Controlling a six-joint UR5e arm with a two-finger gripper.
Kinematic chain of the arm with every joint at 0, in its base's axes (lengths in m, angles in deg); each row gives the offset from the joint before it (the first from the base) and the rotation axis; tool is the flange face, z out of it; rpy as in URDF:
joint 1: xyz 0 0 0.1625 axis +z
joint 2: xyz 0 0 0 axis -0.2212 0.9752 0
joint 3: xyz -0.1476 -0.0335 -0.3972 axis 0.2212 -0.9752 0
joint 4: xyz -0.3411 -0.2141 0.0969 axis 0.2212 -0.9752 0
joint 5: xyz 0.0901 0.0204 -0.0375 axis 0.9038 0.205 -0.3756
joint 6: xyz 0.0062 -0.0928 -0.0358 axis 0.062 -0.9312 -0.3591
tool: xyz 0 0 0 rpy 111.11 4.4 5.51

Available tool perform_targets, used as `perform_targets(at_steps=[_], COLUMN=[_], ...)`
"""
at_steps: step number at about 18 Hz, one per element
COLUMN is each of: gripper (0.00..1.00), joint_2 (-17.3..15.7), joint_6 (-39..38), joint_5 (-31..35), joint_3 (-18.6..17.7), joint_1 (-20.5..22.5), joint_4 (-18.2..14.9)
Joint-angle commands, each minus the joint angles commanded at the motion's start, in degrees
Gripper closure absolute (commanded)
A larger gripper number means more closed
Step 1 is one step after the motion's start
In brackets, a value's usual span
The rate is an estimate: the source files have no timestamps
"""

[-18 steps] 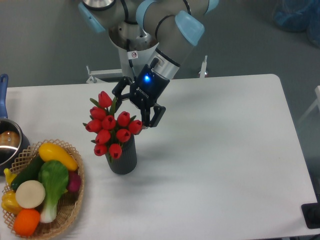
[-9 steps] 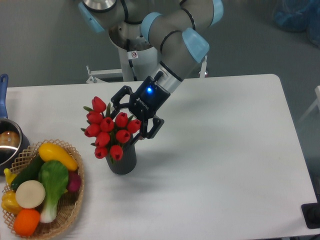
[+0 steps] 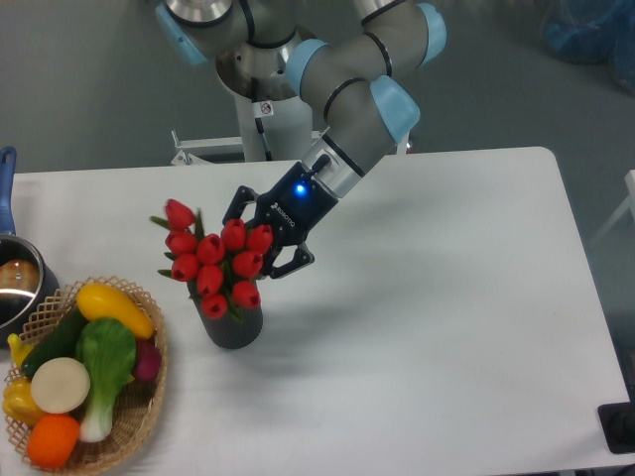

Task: Pick up the flowers from the vase
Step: 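Close the gripper on the tulip bouquet stems, then lift the tulip bouquet up out of the grey vase and away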

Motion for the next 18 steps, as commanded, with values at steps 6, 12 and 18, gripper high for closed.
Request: perform_targets(at_steps=[6, 12, 18], gripper=[0.94, 0.94, 0.94], joint_2=[-1.4, -3.42, -5.36], joint_6=[-2.36, -10.19, -22.29], joint_5=[-2.45, -5.88, -6.59], joint_3=[-0.09, 2.19, 6.58], joint_1=[0.35, 1.05, 1.84], joint_4=[-0.09, -0.09, -0.26])
